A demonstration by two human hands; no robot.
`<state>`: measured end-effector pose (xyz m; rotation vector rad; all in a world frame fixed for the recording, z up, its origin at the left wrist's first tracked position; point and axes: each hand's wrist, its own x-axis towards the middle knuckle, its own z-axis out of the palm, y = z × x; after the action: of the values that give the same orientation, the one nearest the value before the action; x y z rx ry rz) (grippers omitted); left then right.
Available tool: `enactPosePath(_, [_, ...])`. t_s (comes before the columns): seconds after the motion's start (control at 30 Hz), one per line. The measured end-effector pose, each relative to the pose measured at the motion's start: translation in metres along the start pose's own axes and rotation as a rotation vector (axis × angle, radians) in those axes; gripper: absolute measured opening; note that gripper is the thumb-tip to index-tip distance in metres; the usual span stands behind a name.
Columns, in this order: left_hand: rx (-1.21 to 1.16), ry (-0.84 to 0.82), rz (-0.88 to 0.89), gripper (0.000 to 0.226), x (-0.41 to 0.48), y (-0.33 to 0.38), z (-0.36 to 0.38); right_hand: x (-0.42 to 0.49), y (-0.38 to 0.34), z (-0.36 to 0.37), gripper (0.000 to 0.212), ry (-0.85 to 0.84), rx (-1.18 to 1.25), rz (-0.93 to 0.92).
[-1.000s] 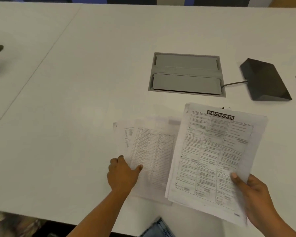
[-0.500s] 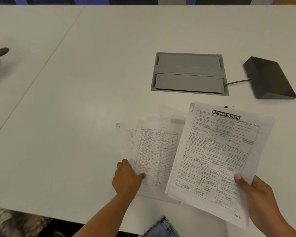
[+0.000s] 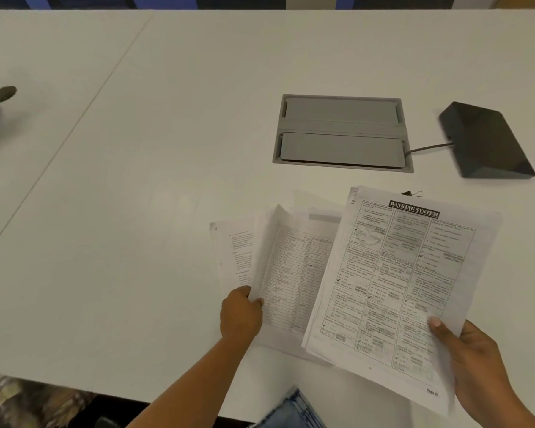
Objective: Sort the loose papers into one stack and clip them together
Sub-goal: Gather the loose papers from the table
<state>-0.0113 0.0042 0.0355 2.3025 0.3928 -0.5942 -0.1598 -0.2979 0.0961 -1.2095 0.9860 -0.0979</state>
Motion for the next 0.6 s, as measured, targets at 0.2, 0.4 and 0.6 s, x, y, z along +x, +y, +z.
enactPosePath(0.2, [-0.169,-0.058,-0.046,0.038,0.0,-0.005,-0.003,-0.001,-0.003,0.0,0.022,0.003,0.01,-0.01])
enactPosePath(0.4, [-0.207,-0.188,-0.052,0.019,0.01,-0.01,0.002,0.0,-0.002,-0.001,0.023,0.011,0.024,-0.011])
enactPosePath(0.6, [-0.272,-0.132,0.074,0.027,-0.001,-0.005,-0.002,-0.002,-0.004,-0.003,0.02,0.011,0.023,-0.011])
